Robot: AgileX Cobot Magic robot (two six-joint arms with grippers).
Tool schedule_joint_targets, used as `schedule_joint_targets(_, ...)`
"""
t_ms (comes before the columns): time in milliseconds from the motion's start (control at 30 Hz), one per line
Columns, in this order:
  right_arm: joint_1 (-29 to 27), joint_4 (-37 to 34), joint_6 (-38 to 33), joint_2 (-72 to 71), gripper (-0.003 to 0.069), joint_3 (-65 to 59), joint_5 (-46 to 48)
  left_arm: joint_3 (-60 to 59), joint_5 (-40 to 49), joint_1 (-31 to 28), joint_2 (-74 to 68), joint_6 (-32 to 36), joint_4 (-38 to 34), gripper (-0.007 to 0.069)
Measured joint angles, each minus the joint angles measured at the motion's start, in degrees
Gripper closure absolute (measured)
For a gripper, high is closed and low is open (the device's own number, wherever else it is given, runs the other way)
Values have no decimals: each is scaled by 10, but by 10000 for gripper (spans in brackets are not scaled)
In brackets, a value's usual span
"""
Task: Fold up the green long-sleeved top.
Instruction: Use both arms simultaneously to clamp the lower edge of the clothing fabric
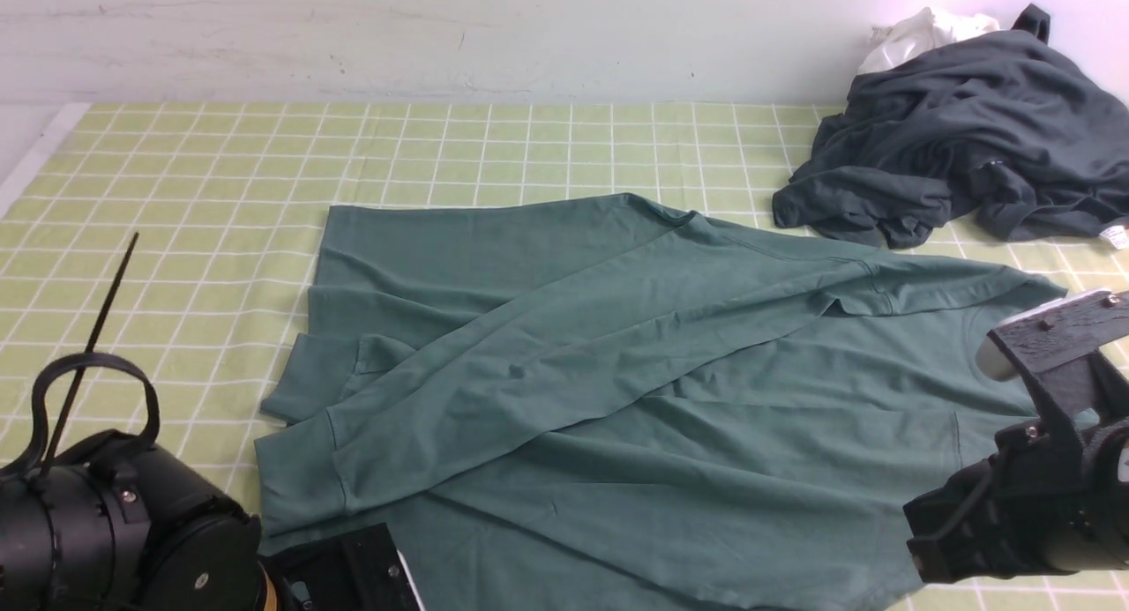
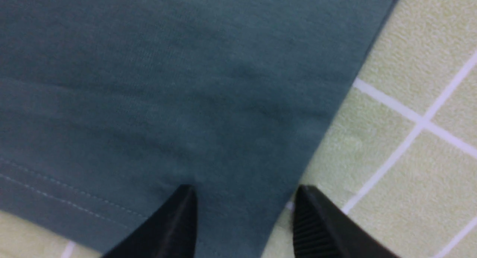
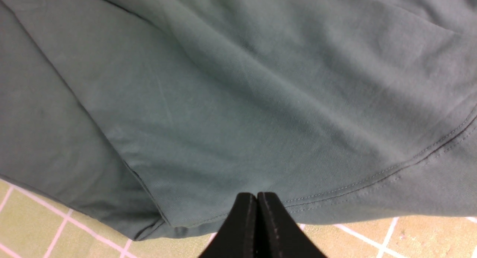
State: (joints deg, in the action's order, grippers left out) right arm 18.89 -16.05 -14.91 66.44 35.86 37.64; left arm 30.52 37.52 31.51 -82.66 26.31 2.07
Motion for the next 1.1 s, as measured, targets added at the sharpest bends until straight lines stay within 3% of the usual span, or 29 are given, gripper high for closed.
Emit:
schedule_joint_targets(100,0,0,0,0,675,0,0,-9,-17,0,6,1,4,279)
schedule_joint_targets(133,0,0,0,0,675,0,0,-10,-18,0,8,1,3,332)
schedule_joint_targets(167,0,0,0,0,675,0,0,-10,-18,0,9,1,3,332)
schedule_joint_targets(333,0,0,0,0,675,0,0,-4,-15,0,18,-1,10,574)
schedule_joint_targets(400,0,0,-5,0,675,0,-1,2,-8,0,30,-2,10,610)
schedule_joint_targets(667,0,-1,-86,-1,675,0,-6,9,7,0,111,-36,12,626)
schedule_joint_targets(767,0,-8,-154,-6,675,0,-6,9,19,0,144,-63,12,626)
schedule_joint_targets(833,1,-12,-255,-19,675,0,-6,9,36,0,172,-94,15,626)
schedule_joint_targets(967,1,3,-366,-24,673,0,-11,9,63,0,182,-120,24,626)
schedule_joint_targets(1100,1,71,-407,-13,612,0,-12,9,74,0,182,-138,32,626)
